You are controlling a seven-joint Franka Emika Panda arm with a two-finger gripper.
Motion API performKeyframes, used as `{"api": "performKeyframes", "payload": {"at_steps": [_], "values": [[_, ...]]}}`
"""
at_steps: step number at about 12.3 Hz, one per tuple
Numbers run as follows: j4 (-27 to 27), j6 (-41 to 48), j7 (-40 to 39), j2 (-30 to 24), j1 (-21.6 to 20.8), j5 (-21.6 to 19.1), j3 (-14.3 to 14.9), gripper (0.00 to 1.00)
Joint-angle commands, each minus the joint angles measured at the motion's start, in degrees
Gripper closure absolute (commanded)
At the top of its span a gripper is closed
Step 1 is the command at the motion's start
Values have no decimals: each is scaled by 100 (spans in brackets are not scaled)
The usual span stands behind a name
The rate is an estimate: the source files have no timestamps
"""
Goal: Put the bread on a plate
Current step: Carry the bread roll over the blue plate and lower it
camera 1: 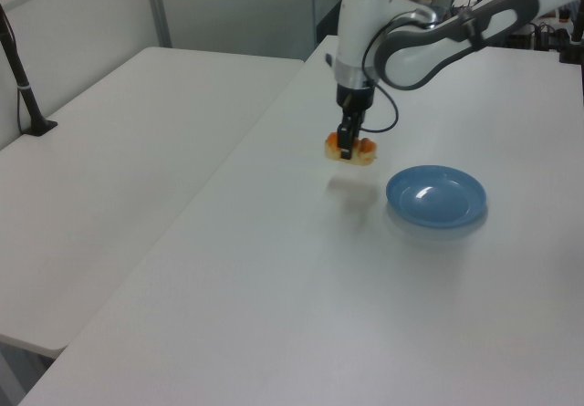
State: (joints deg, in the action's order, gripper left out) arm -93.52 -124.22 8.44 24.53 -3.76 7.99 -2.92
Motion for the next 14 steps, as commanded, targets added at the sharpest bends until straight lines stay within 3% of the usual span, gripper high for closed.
{"api": "performKeyframes", "payload": {"at_steps": [1, 4, 6, 11, 14], "values": [[-1403, 546, 316, -1343, -81, -26, 29, 46], [-2833, 409, 273, -2335, -194, -166, 20, 46], [-3818, -597, 281, -2715, -406, -166, 20, 46], [-3911, -1279, 316, -2454, -398, -175, 20, 45], [-3867, -1508, 316, -2146, -389, -175, 28, 32]]}}
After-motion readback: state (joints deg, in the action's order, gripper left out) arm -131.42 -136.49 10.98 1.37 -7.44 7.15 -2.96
